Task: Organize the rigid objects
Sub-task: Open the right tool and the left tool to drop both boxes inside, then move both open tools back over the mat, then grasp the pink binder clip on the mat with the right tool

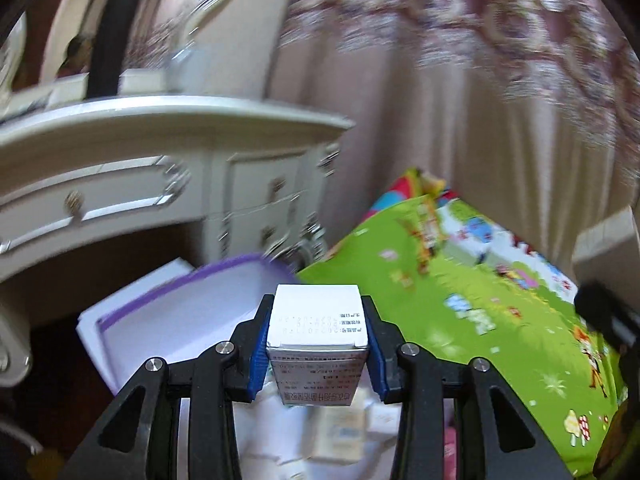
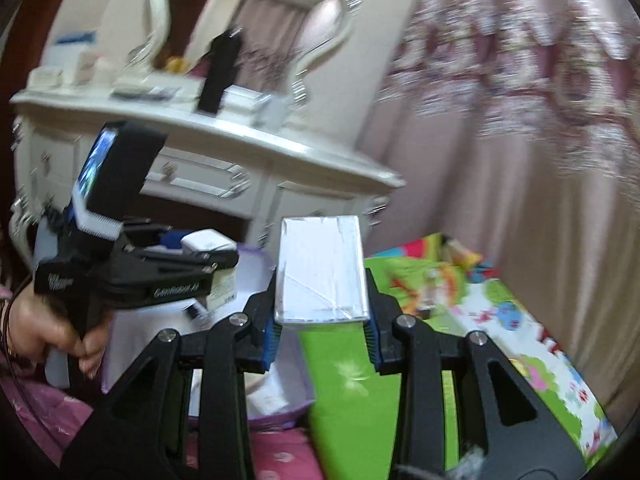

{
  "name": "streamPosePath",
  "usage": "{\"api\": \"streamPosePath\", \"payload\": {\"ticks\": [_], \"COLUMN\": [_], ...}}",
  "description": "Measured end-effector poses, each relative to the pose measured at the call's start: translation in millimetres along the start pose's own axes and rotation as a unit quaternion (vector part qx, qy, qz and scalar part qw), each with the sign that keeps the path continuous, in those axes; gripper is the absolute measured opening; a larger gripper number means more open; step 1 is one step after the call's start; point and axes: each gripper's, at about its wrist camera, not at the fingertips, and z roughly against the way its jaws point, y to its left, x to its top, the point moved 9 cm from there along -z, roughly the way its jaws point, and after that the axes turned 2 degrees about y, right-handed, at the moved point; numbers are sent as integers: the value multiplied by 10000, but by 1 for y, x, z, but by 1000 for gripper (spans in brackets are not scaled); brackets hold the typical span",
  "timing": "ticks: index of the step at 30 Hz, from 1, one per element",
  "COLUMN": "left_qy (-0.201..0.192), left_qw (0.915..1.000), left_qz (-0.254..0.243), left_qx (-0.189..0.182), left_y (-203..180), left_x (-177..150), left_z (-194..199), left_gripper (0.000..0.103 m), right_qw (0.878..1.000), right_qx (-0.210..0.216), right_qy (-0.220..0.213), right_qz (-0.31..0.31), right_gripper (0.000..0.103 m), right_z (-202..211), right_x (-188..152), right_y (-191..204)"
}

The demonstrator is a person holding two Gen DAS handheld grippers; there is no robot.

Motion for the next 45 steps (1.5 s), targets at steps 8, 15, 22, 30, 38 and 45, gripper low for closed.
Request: {"api": "streamPosePath", "payload": {"ticks": [8, 15, 22, 30, 38, 45], "left_qy": [488, 500, 846, 1219, 1713, 1956], "left_qw": [9963, 9901, 9954, 9834, 9631, 9678], "left_qz": [502, 1024, 349, -978, -1738, -1512], "left_qx": [492, 822, 268, -918, -1134, -466], "left_y": [49, 67, 8, -135, -257, -273], "left_x": [-21, -22, -26, -22, -32, -23], "left_z": [-18, -23, -41, -77, -191, -276], "left_gripper": [43, 100, 101, 103, 103, 103], "right_qw": [9888, 9820, 9906, 9581, 8920, 8540], "right_qx": [1146, 1524, 597, -549, -1465, -1631], "right_qy": [928, 1120, 1112, 1618, 2229, 2560], "right_qz": [216, -43, -525, -2297, -3650, -4225], "right_gripper": [39, 78, 84, 91, 91, 91], "right_z": [-67, -70, -60, -31, -22, -74], "right_x": [-34, -59, -74, -157, -254, -297], "right_y": [62, 66, -6, -138, -246, -327]}}
